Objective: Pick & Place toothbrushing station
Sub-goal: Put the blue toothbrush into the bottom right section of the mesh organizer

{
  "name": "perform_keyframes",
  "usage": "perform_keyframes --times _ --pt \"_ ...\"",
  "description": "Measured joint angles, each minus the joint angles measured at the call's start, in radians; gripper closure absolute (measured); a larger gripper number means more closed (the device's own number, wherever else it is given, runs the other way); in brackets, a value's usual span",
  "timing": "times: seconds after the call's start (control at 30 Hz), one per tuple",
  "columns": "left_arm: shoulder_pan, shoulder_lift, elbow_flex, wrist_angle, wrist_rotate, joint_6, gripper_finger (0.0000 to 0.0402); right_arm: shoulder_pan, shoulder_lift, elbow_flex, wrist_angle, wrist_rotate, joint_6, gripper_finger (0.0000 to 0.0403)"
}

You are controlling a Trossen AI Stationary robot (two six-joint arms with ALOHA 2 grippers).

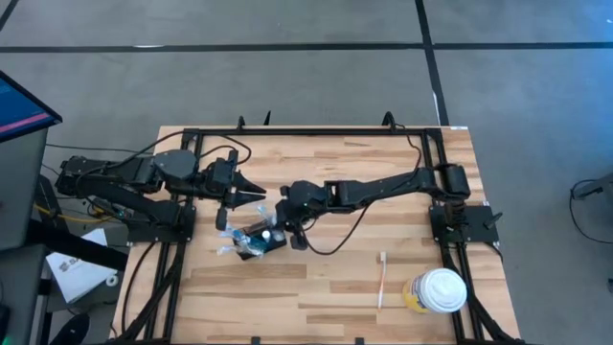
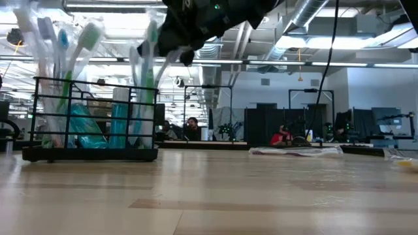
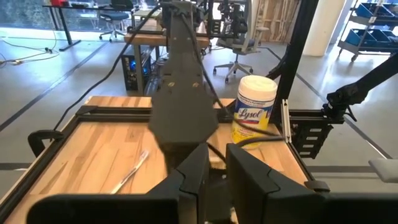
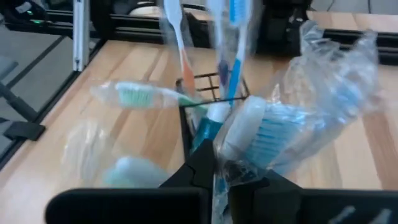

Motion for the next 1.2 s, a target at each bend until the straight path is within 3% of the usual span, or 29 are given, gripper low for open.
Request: perform_keyframes --times 0.27,0.77,1.2 --pt "0.0 0.0 0.0 0.006 0.0 0.0 0.0352 0.003 0.002 -0.001 0.001 0.0 -0.006 0.0384" --pt "0.0 0.0 0.0 0.013 0.0 0.0 0.035 0.004 0.002 -0.001 -0.026 -0.006 -0.017 0.0344" --pt "0.0 0.0 0.0 0.013 0.0 0.0 0.0351 -0.004 0.001 -0.001 -0.024 -0.027 -0.043 0.0273"
